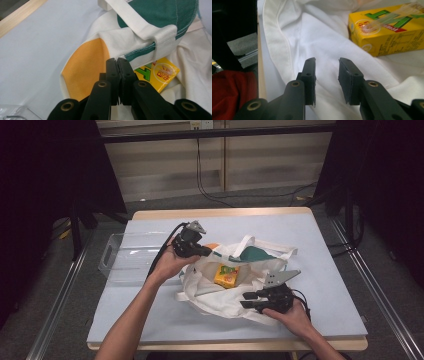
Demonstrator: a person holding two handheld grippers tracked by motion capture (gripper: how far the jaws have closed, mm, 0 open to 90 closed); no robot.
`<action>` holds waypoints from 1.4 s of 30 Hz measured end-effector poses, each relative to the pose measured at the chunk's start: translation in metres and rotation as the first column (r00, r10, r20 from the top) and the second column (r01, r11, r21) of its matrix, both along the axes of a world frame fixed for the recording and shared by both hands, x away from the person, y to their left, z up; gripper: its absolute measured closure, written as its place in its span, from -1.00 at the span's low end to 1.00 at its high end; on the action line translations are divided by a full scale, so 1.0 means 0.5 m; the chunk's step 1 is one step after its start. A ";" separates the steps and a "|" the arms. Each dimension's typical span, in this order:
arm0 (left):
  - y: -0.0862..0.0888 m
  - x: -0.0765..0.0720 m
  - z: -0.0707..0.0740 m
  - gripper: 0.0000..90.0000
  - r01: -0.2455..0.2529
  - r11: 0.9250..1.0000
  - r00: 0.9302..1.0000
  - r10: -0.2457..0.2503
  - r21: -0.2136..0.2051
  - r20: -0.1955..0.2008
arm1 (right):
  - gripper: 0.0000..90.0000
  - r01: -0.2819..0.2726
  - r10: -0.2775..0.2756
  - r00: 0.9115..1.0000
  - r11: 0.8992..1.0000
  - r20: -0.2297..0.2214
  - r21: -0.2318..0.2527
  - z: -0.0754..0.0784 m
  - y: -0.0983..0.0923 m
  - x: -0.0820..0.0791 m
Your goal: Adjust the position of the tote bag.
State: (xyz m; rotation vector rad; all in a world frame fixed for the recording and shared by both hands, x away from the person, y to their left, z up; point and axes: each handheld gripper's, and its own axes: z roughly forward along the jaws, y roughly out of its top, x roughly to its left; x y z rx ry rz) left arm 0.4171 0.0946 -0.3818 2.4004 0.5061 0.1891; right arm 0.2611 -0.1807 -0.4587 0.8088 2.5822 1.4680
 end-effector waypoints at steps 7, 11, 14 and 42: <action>-0.006 0.026 -0.007 0.97 -0.018 0.999 1.000 0.018 0.032 -0.019 | 0.15 -0.027 0.027 1.000 0.999 0.002 0.019 0.011 -0.003 -0.013; -0.006 0.036 -0.017 0.97 -0.036 0.999 0.999 0.036 0.027 -0.032 | -0.04 -0.038 0.038 0.999 0.999 -0.010 -0.010 0.007 0.003 -0.017; -0.009 0.043 -0.022 0.97 -0.034 0.998 0.999 0.035 0.056 -0.023 | -0.14 -0.042 0.041 0.999 0.999 -0.018 -0.021 0.003 0.007 -0.015; -0.066 0.106 -0.093 0.97 -0.130 0.959 0.991 0.132 0.252 0.008 | 0.39 -0.130 0.120 0.988 0.986 -0.099 -0.105 -0.025 0.030 -0.013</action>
